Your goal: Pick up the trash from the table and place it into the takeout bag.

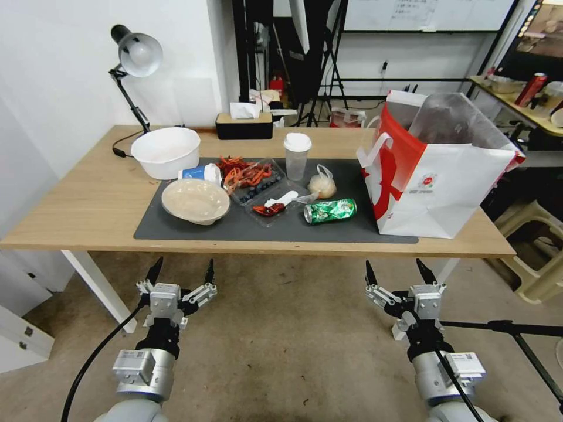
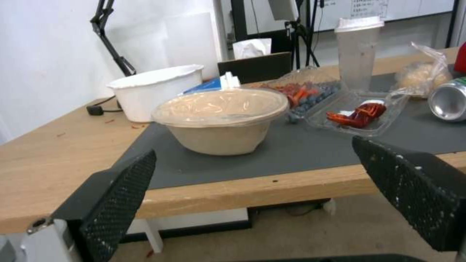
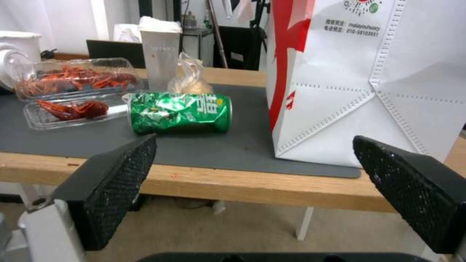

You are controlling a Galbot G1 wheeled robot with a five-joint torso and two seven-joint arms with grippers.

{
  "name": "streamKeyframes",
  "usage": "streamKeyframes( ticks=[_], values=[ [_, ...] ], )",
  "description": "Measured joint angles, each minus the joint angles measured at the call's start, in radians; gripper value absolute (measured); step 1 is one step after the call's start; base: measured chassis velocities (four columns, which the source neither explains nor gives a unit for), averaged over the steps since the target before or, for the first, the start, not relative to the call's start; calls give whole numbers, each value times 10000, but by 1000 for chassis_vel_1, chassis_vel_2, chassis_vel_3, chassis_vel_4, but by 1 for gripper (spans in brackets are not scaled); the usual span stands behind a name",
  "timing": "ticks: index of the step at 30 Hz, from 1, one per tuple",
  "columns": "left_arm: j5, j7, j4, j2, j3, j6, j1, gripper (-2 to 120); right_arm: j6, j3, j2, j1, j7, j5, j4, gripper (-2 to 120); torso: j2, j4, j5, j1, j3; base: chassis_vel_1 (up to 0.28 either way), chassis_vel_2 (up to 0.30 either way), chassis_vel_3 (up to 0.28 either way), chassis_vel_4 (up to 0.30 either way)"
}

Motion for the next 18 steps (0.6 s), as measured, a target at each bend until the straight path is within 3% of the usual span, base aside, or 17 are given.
streamKeyframes(
  ticks=[18],
  values=[
    [0,0,0,0,0,0,0,100,0,0,0,0,0,0,0,100,0,0,0,0,0,0,0,0,0]
  ],
)
